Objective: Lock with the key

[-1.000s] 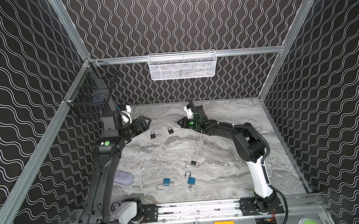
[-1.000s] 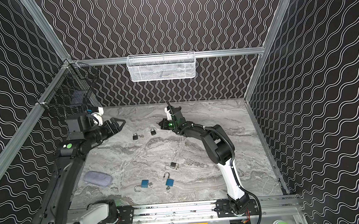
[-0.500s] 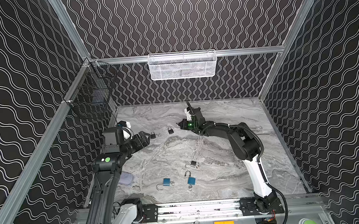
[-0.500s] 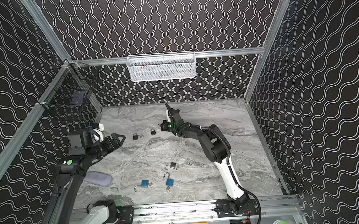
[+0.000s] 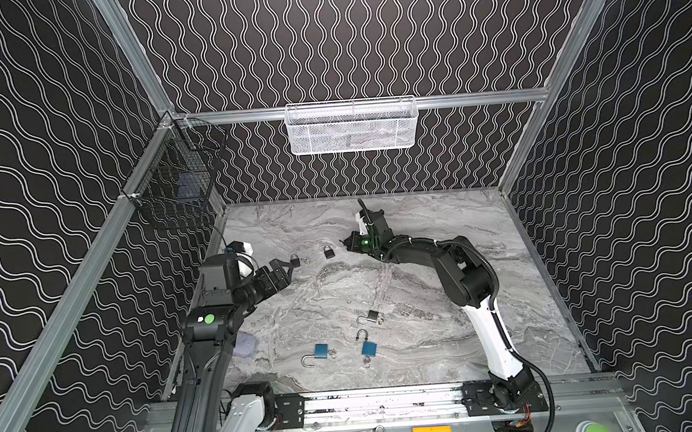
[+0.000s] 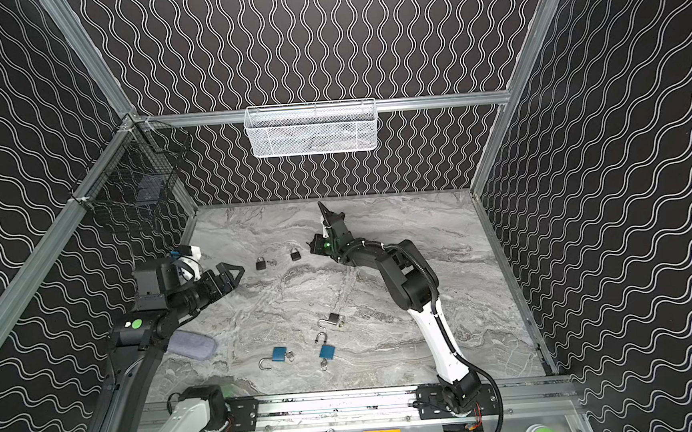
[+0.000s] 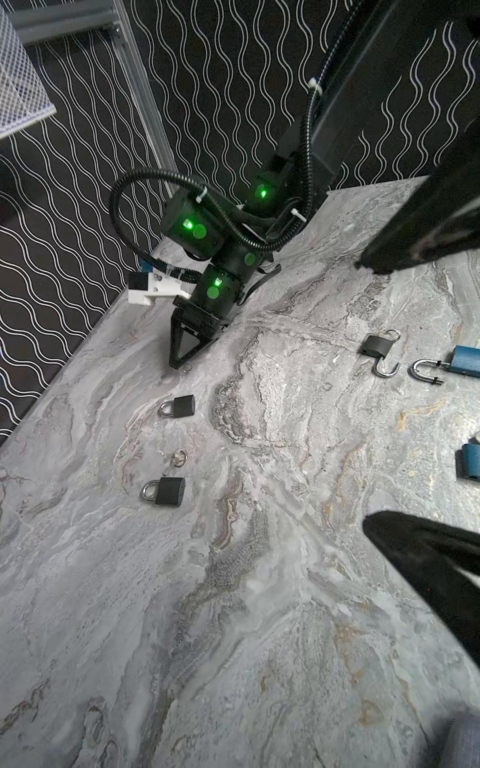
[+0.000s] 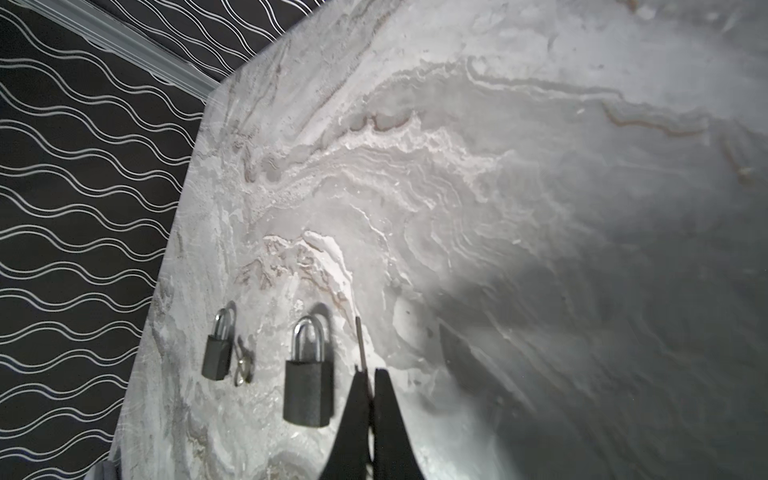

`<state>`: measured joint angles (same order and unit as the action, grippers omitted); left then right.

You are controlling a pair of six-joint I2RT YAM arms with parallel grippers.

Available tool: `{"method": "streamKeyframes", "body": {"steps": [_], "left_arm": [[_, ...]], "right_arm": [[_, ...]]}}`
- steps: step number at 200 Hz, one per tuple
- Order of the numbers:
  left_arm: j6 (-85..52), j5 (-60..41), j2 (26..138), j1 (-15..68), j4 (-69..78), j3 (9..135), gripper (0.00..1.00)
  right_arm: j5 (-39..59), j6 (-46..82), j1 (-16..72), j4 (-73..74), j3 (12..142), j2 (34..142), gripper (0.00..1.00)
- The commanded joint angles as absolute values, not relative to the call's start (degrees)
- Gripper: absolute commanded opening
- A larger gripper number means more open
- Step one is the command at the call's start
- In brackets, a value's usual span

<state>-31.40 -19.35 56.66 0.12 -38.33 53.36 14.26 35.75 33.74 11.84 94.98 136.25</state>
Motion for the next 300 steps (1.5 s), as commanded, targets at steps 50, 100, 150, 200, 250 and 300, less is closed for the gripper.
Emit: {"method": "streamKeyframes", "body": {"steps": [50, 100, 150, 200, 250, 300], "left_arm": [[-30.29, -15.23, 54.11, 0.09, -37.66, 53.12, 0.95], [-33.81, -13.95, 50.80, 0.06, -34.80, 50.64, 0.96], [-35.29, -11.80, 48.41, 0.09, -33.75, 49.22, 0.98], [-34.42, -9.93, 46.59, 0.08, -34.02, 48.16, 0.99], [-37.15, -11.75, 48.37, 0.09, -32.98, 45.05, 0.99], [-34.63, -11.44, 49.79, 0.09, -37.06, 44.81, 0.99]], "right_arm": [[13.97, 37.39, 34.42, 11.40, 97.73, 138.29, 0.02], [13.44, 38.04, 34.89, 10.69, 98.93, 138.91, 0.11], [12.99, 38.81, 35.12, 11.49, 97.79, 138.34, 0.13], [12.53, 38.18, 35.12, 11.43, 95.04, 135.60, 0.41], [10.58, 35.71, 34.86, 8.61, 90.22, 129.41, 0.63], [6.98, 34.15, 34.89, 1.38, 83.06, 120.11, 0.80]]}}
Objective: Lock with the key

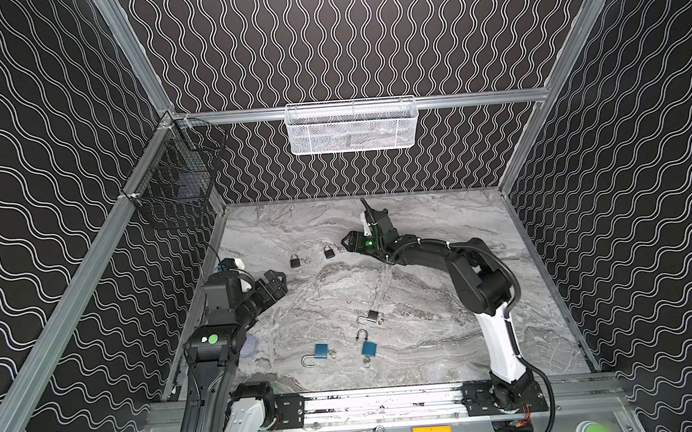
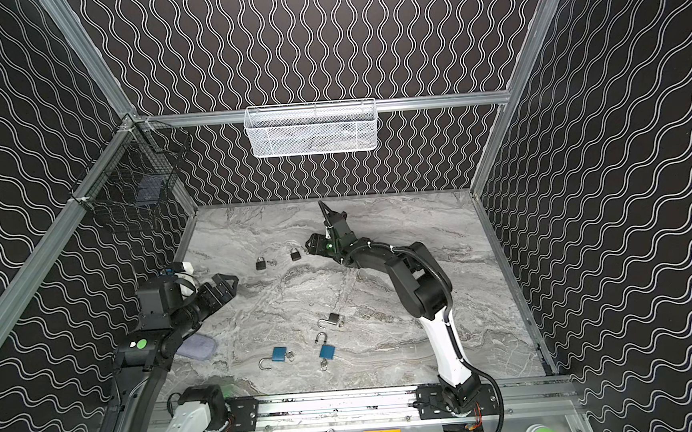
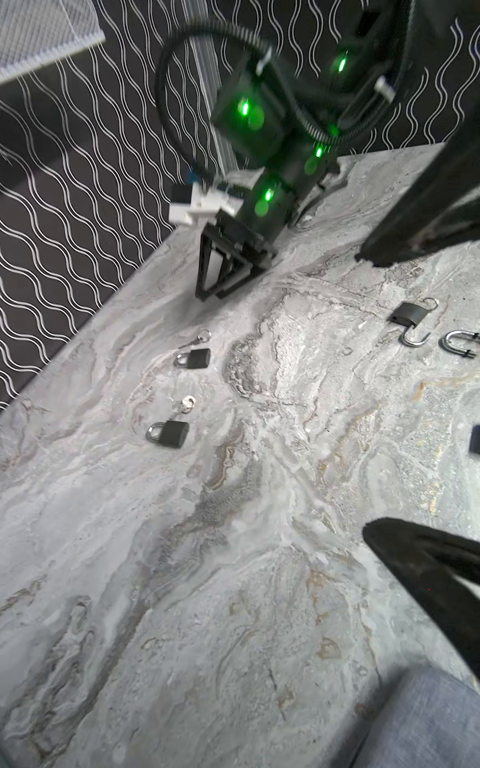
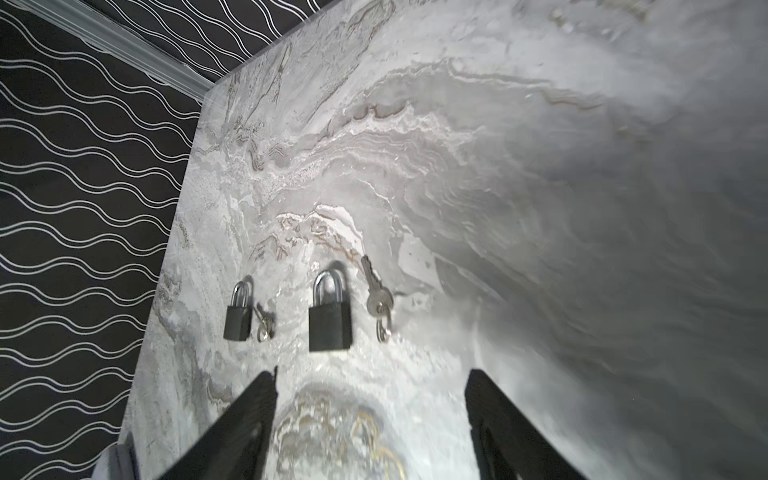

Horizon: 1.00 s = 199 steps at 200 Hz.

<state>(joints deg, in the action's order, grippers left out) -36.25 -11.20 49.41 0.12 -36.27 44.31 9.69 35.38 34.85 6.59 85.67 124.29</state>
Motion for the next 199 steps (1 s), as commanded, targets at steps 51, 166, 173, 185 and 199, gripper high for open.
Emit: {"method": "streamKeyframes", "body": {"steps": [51, 166, 173, 185, 199], "left_arm": [[-32.92, -16.36, 53.85, 0.17, -40.19, 44.69, 0.99], [-41.83, -11.14, 66.35, 22.59, -30.64, 42.08, 0.99], [-42.18, -10.75, 67.55, 24.33, -29.27, 42.02, 0.99], [-42.60, -9.57, 70.09, 27.60, -27.37, 42.45, 0.98], [-42.80, -8.29, 73.66, 31.22, -25.78, 43.67, 0.97]], "right_arm": [[3.10, 34.50, 34.85, -3.24, 68.48, 104.88, 0.99], [-2.81, 40.31, 34.74, -17.02, 41.21, 72.79, 1.00], [-2.45, 40.43, 34.74, -17.31, 39.91, 70.91, 1.00], [-1.62, 40.96, 34.72, -17.62, 37.67, 67.86, 1.00], [0.21, 41.05, 34.72, -17.55, 35.55, 64.85, 1.00]]}}
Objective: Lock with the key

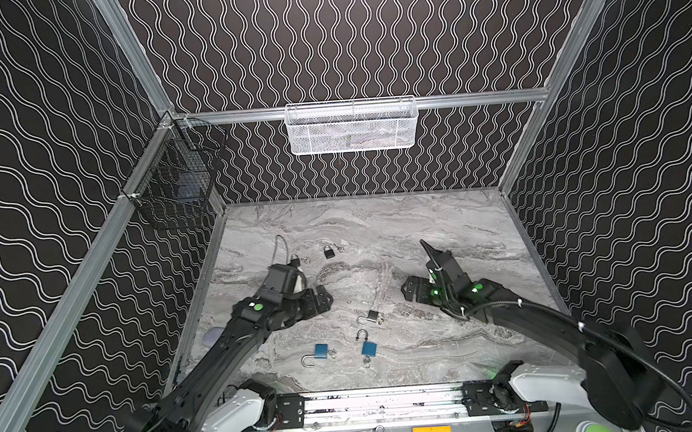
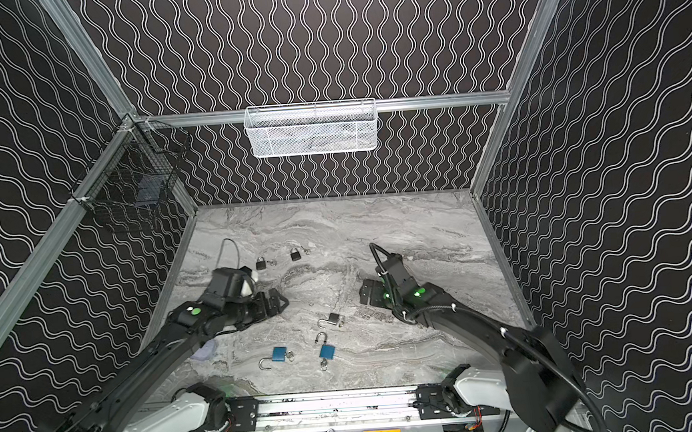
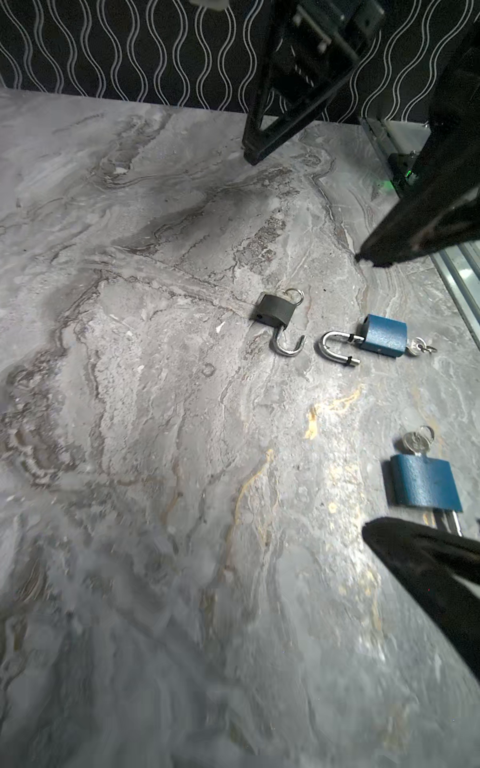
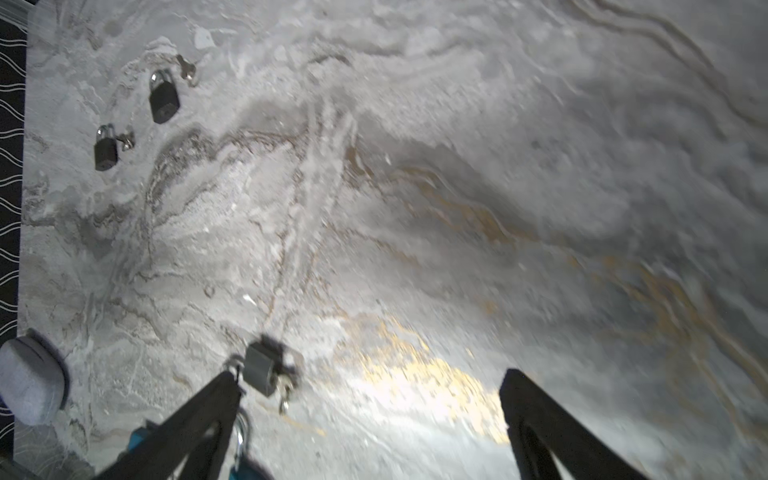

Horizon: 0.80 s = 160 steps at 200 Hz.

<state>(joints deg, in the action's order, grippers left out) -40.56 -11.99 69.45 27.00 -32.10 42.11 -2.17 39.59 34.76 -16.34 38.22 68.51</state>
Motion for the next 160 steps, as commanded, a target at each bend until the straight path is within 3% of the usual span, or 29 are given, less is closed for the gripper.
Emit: {"method": "streamKeyframes", "body": {"steps": [1, 42, 95, 160], "left_arm": [[-42.80, -8.23, 73.97, 31.47, -25.68, 43.81, 0.97], [-43.26, -3.98, 83.30, 40.20, -25.00, 49.28, 0.95], [-44.43, -4.09, 86.54, 42.06, -22.87, 50.37, 0.95], [-43.68, -2.66, 81.87, 41.99, -25.19, 47.95, 0.98]], "right_arm": [[0.46, 40.96, 34.72, -17.52, 35.40, 64.68, 1.00], [4.32, 37.84, 34.72, -16.81, 31.29, 59.33, 0.99], [8.46, 31.23, 35.44, -15.93, 32.71, 65.09, 0.85], [-4.61, 21.29, 46.37, -23.52, 45.95, 82.30, 0.79]]}}
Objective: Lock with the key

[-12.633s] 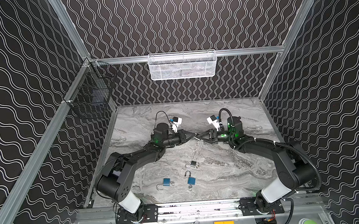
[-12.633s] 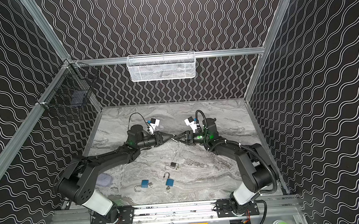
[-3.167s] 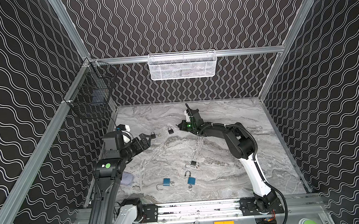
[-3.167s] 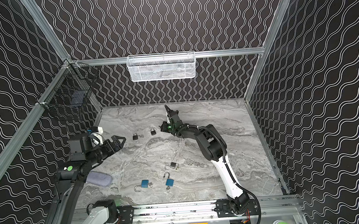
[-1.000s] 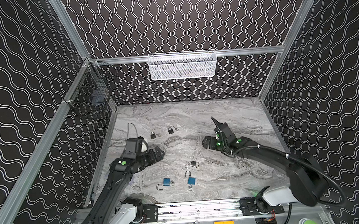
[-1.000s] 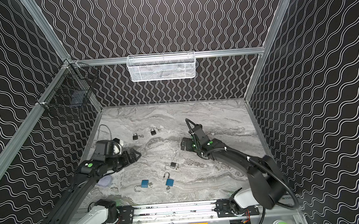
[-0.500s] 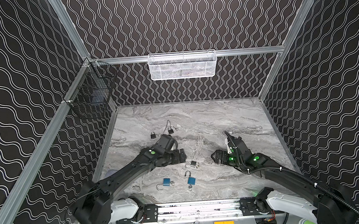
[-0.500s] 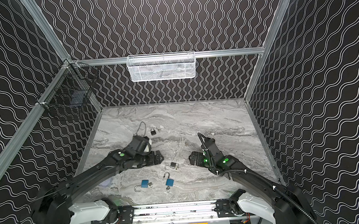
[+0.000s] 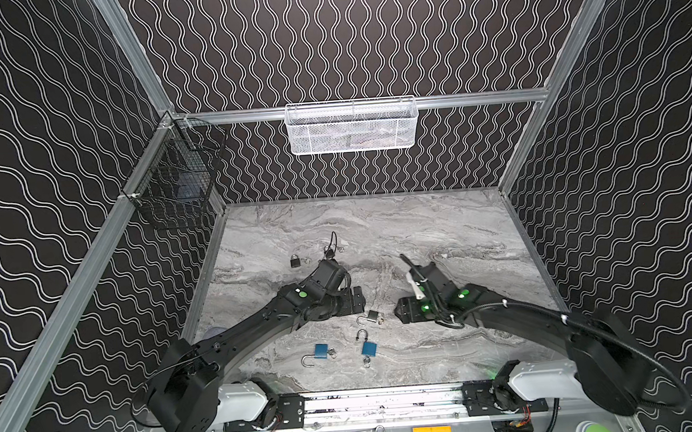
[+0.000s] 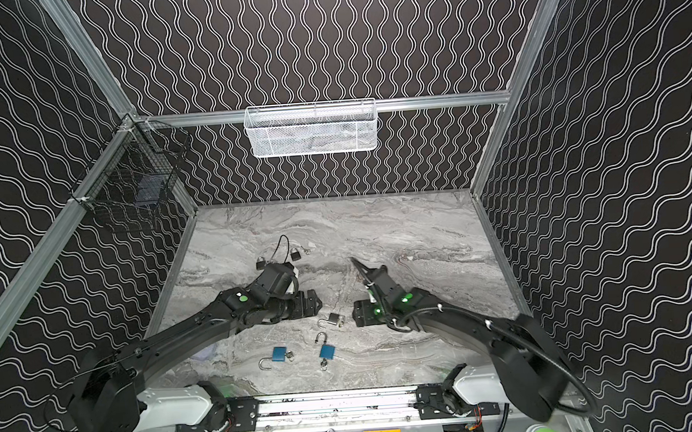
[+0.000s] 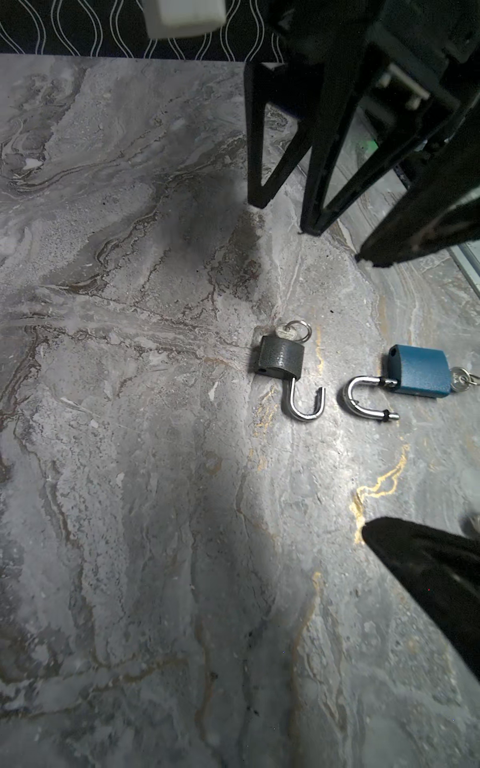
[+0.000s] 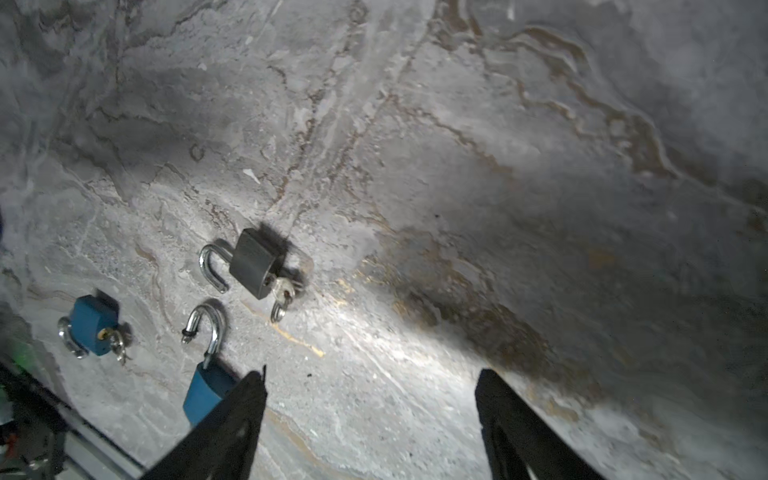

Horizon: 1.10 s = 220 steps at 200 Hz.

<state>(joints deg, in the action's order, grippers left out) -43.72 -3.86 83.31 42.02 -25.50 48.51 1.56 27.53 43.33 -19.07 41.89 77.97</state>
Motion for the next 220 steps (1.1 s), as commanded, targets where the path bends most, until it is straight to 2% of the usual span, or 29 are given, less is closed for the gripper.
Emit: {"method": "streamKeyframes", "body": {"steps": [1, 38, 98, 169, 193, 220], "left_arm": [[-43.64, -2.56, 81.76, 41.96, -25.29, 47.92, 0.98], [-43.50, -1.32, 77.21, 41.31, -27.69, 46.02, 0.98], [-43.51, -2.34, 66.22, 35.95, -31.41, 40.59, 0.98], [-41.92, -5.29, 59.36, 29.03, -34.28, 38.33, 0.98], [-41.44, -6.30, 59.30, 27.61, -34.40, 38.02, 0.98], [-41.17, -6.99, 59.21, 26.66, -34.16, 37.70, 0.98]], "right_arm": [[-4.81, 21.11, 46.52, -23.63, 46.22, 82.55, 0.79], [-8.50, 14.50, 50.85, -27.13, 53.31, 91.16, 0.75], [-11.41, 7.77, 54.82, -27.93, 60.35, 99.01, 0.68], [-9.41, 4.40, 56.78, -26.20, 61.88, 102.17, 0.63], [-9.50, 3.11, 56.78, -25.92, 61.97, 102.59, 0.56], [-8.75, 1.81, 56.78, -25.44, 62.27, 103.19, 0.57]]}}
